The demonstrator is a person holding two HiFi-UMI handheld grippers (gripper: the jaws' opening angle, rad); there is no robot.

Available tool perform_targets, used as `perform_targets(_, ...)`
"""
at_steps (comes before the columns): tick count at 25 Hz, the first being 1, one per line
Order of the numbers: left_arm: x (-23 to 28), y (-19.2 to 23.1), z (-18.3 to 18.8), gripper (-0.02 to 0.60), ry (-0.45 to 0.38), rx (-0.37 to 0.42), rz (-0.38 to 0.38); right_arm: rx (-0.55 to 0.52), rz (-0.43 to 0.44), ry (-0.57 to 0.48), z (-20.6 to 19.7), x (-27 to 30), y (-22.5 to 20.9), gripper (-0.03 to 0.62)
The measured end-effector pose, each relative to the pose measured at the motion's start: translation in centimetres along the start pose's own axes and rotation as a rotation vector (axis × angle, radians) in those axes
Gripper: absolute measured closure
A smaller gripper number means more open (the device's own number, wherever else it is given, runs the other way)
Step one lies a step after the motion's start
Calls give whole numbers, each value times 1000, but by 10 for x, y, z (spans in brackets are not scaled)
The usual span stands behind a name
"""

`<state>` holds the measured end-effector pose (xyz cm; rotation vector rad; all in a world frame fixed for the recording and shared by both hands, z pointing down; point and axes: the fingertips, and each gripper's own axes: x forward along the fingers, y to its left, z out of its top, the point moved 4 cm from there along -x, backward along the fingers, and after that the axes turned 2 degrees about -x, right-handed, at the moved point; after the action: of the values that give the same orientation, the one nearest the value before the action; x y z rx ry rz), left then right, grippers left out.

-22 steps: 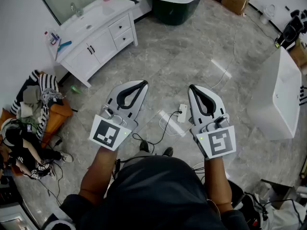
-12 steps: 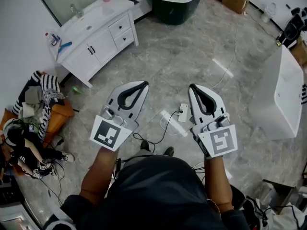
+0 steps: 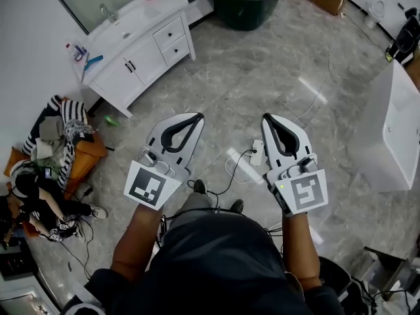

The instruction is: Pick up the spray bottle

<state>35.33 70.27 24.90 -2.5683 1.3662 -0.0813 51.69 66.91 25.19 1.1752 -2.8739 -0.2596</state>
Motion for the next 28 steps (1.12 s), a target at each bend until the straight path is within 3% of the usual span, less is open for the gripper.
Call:
perform_targets(20,15,169,-43,578,-57,-85,-81,-51,-77,72,6,156,30,586)
perform_targets(28,36,187,-59,578,-61,-124,-106,-56,-103,121,-2,171,18,586)
